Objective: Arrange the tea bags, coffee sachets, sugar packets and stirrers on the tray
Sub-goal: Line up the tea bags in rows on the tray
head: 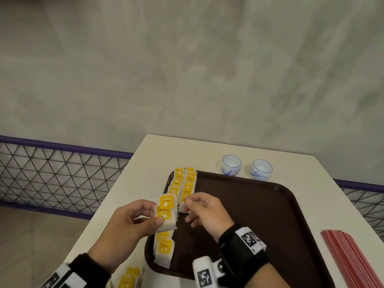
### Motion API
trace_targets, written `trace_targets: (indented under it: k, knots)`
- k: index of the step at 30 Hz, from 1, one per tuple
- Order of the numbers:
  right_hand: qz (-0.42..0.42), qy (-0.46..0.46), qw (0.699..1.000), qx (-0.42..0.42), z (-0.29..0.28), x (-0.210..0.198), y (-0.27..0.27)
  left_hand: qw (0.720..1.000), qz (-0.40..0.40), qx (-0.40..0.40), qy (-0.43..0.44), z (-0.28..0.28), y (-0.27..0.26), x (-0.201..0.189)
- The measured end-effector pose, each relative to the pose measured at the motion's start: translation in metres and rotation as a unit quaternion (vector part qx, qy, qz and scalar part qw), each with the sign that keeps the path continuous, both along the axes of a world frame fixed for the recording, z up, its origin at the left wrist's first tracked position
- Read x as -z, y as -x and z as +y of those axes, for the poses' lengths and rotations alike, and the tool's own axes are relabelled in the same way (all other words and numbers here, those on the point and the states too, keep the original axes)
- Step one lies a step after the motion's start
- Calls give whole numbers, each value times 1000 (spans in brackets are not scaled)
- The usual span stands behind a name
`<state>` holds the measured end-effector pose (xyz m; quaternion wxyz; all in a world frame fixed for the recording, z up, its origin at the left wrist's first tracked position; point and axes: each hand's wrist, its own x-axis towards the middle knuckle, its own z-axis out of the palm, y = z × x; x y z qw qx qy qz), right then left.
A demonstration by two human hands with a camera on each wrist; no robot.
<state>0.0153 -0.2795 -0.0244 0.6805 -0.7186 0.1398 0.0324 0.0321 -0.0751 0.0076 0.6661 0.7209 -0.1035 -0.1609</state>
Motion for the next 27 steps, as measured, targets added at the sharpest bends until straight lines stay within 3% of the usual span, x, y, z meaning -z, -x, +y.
trace_targets:
  k: [3, 11, 15, 27]
  knots:
    - [-28, -105, 990, -88, 9, -12, 13, 1000, 8, 8, -2, -5, 1, -2]
    - [-85, -116, 983, -110, 13, -19, 23, 1000, 10, 10, -4, -11, 0, -3]
    - [-96, -82, 991, -53, 13, -9, 20, 1000, 2, 21, -17, -11, 2, -1]
    - [-5, -141, 986, 90, 0, 1, 6, 998, 13, 24, -62, -7, -5, 13]
